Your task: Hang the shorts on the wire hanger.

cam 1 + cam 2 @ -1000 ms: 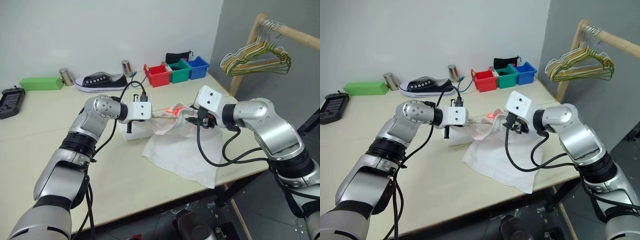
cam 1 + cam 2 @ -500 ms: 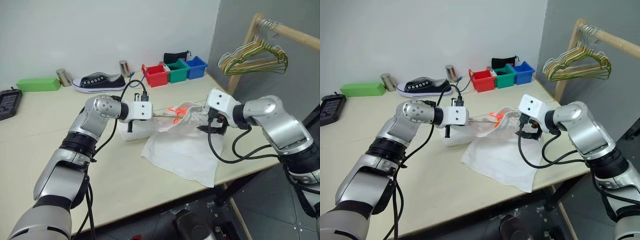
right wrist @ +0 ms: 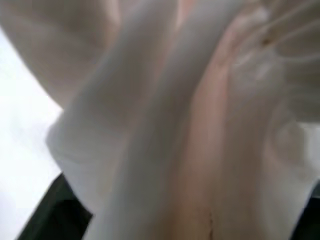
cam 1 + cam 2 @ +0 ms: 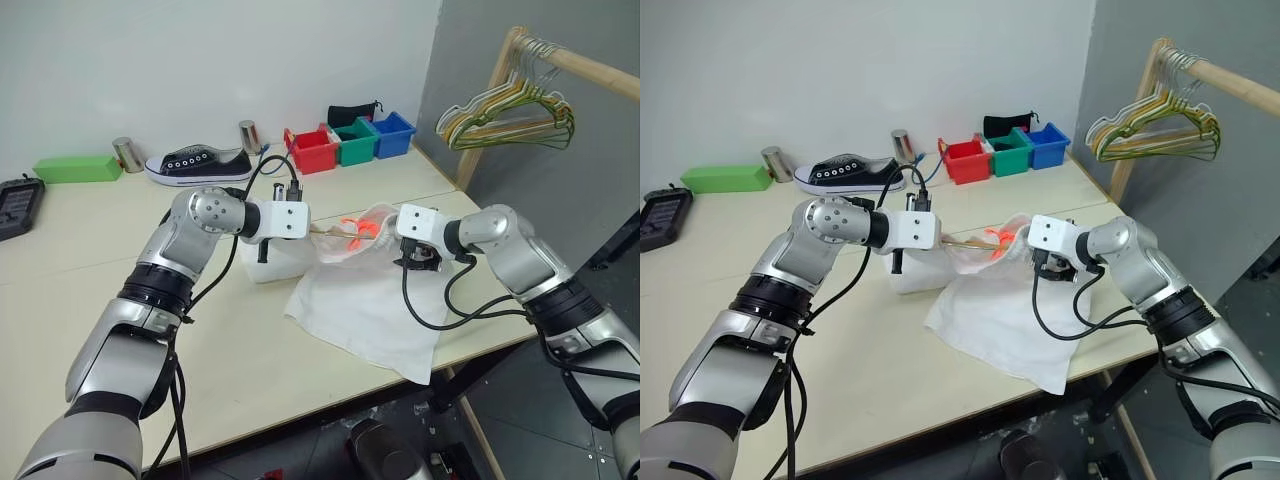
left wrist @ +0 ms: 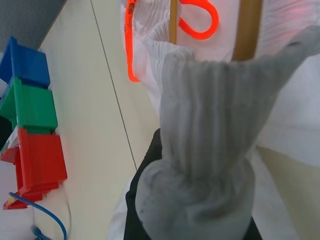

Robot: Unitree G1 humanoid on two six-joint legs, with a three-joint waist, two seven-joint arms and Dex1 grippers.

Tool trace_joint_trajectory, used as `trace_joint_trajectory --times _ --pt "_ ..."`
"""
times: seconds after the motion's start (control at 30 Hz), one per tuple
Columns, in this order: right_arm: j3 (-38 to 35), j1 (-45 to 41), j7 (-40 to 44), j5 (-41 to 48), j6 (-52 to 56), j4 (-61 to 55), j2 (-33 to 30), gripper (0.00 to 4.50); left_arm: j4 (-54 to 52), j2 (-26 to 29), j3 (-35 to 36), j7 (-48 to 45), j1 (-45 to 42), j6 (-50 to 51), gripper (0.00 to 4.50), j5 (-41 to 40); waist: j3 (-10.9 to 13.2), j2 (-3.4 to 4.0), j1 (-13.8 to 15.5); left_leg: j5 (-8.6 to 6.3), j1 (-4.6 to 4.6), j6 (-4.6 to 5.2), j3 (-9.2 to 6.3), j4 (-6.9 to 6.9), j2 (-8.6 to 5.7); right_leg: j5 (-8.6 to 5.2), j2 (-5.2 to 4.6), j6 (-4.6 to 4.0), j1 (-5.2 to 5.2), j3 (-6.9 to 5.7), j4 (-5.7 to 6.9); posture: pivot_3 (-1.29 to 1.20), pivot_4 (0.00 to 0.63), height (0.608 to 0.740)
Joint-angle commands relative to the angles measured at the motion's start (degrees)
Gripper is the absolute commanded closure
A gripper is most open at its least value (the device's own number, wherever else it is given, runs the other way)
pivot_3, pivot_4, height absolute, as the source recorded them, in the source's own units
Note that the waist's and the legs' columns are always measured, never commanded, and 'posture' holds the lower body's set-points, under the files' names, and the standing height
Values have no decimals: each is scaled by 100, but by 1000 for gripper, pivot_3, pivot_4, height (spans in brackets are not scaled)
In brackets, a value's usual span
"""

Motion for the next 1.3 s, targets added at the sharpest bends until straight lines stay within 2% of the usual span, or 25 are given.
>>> trace_joint_trajectory --times 0.03,0.43,0.67,0.7,0.83,1.07,1.3 --pt "-115 -198 -74 -267 -418 135 4 1724 -304 80 210 -6 -72 20 4500 -199 0 0 1 0 0 0 0 0 0 0 0 0 1 0 0 -294 23 740" --pt "-361 -165 -141 -433 -651 375 214 4468 -284 59 239 -2 -163 18 4500 -210 0 0 11 0 4 0 -1 0 -1 0 0 0 4 0 1 -293 24 740" --pt "-433 -154 -141 -478 -681 403 246 4468 -166 57 238 -15 -231 -207 4500 -245 0 0 10 0 5 0 -1 0 -1 0 0 0 5 0 1 -295 21 740" --pt "-441 -152 -149 -487 -683 395 246 4500 -128 53 260 -14 -256 -217 3917 -267 0 0 11 0 4 0 -2 0 -1 0 0 0 5 -1 1 -295 21 740" --pt "-472 -94 -126 -491 -652 302 214 4500 -66 145 339 -161 -351 -201 2968 -444 0 0 10 0 4 0 -1 0 -1 0 -1 0 5 0 2 -295 21 740" --pt "-534 68 -121 -480 -563 252 178 4500 -226 381 507 -564 -377 -137 1550 -881 0 0 4 0 6 0 -1 0 -1 0 0 0 5 -1 2 -297 22 740" --pt "-767 336 -141 -303 -169 80 195 4500 -738 689 954 -987 -473 598 69 -1572 0 0 15 0 6 0 -2 0 0 0 -1 0 7 -1 2 -298 18 740"
